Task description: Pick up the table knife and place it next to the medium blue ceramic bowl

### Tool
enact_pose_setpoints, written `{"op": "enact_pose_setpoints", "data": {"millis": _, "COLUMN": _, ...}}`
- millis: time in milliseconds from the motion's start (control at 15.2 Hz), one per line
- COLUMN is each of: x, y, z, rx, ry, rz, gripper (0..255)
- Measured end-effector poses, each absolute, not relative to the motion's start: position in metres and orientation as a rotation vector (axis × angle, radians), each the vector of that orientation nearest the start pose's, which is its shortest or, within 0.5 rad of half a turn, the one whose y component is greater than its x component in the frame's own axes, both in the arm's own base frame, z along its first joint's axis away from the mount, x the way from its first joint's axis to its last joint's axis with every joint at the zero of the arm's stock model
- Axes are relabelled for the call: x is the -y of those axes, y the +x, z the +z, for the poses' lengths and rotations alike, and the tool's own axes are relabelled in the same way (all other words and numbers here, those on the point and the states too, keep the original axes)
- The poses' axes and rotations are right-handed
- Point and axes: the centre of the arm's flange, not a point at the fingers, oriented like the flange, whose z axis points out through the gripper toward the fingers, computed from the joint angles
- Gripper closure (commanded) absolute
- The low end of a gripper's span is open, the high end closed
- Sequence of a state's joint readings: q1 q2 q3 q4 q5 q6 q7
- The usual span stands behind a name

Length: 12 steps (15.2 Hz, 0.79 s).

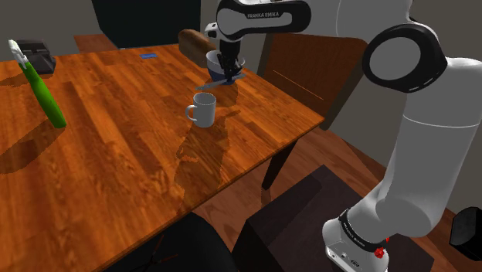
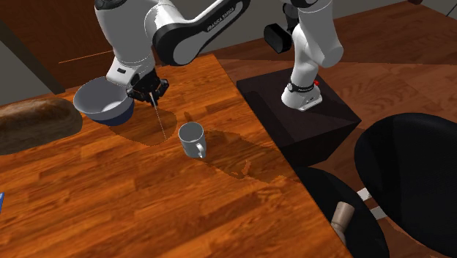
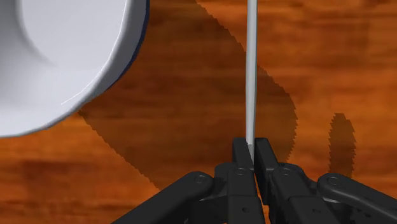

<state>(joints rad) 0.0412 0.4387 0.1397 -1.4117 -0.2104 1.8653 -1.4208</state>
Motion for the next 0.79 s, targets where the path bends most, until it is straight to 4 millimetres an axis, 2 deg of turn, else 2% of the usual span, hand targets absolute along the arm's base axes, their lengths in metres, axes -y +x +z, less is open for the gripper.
{"op": "enact_pose_setpoints", "data": {"millis": 792, "x": -0.093, "y": 0.683, "z": 0.392, "rx": -2.210, "ry": 2.047, "rz": -0.102, "gripper": 255}}
